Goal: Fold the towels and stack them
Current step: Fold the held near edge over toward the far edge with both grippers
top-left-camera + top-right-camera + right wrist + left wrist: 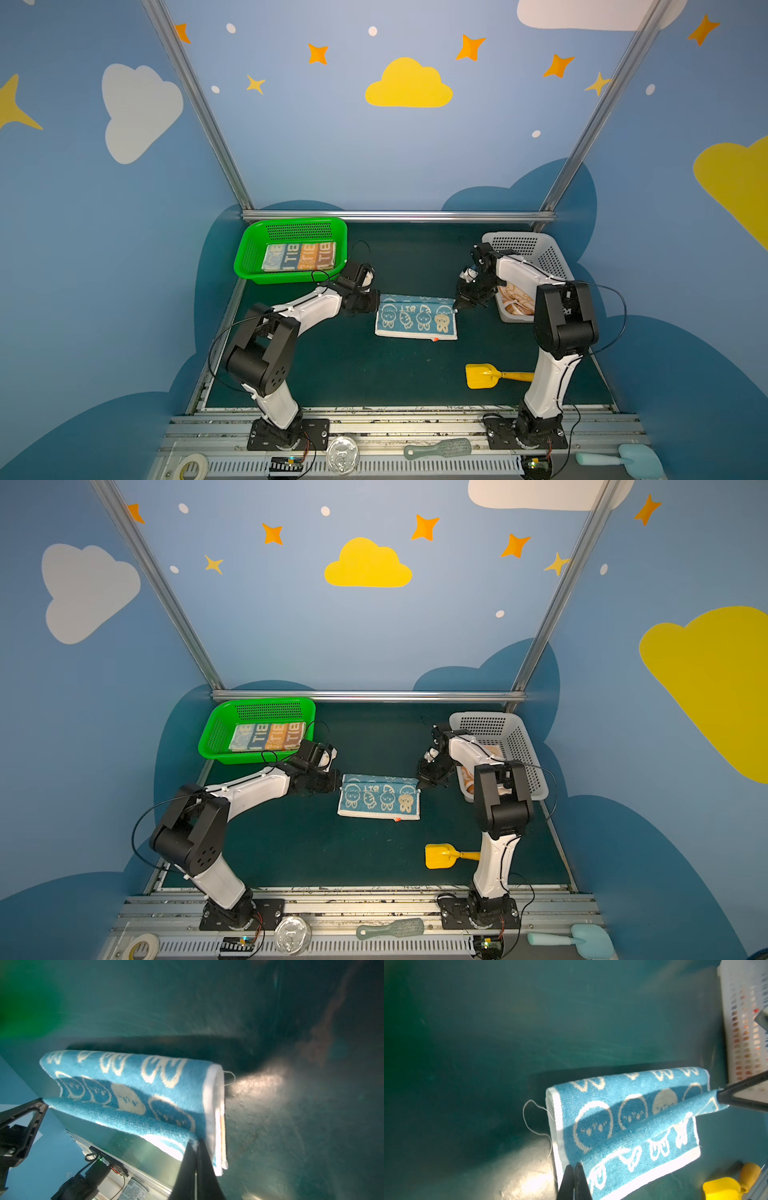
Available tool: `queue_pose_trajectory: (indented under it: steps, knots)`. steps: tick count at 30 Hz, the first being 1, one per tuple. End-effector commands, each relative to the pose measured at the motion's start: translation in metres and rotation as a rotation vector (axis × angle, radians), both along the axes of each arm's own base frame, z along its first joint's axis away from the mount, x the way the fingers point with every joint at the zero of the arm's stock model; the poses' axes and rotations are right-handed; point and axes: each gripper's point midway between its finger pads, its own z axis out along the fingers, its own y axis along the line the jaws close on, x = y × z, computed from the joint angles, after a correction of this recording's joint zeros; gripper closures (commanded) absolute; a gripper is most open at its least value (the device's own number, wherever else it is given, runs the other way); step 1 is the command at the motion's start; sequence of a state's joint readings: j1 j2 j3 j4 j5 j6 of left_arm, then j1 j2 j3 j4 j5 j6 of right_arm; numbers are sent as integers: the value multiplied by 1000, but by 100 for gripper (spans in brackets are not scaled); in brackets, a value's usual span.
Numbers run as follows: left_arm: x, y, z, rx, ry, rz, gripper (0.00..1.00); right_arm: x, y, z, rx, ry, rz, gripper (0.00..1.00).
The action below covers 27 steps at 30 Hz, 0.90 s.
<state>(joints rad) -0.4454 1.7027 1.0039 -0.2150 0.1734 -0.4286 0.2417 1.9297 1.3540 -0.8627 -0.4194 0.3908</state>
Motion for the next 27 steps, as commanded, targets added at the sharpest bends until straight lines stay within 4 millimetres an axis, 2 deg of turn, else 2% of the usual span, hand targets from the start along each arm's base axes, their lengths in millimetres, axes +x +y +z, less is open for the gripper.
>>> queue_pose_trajectory:
  steps: [1, 4, 7, 10, 14, 17, 20, 23, 27]
  knots:
    - [-9, 2, -12, 15, 35, 39, 97, -10, -1, -9, -10, 1, -28, 100]
    - [-12, 1, -27, 16, 73, 43, 97, -20, 1, -25, -18, 36, -31, 100]
    - [-9, 2, -38, 36, 92, 47, 97, -19, 2, -35, -26, 55, -38, 100]
    - [1, 1, -42, 42, 96, 44, 97, -9, 2, -42, -44, 67, -45, 100]
    - [24, 3, -42, 39, 93, 51, 97, 20, 3, -43, -72, 60, -46, 100]
    - [43, 7, -29, 21, 69, 63, 97, 42, 7, -31, -81, 35, -35, 100]
    - [58, 13, -7, 13, 17, 72, 97, 59, 9, -7, -74, -17, -29, 100]
    - [65, 17, 11, 19, -17, 70, 97, 68, 11, 16, -68, -65, -21, 100]
    - [64, 18, 22, 10, -38, 66, 97, 68, 9, 35, -73, -103, -14, 100]
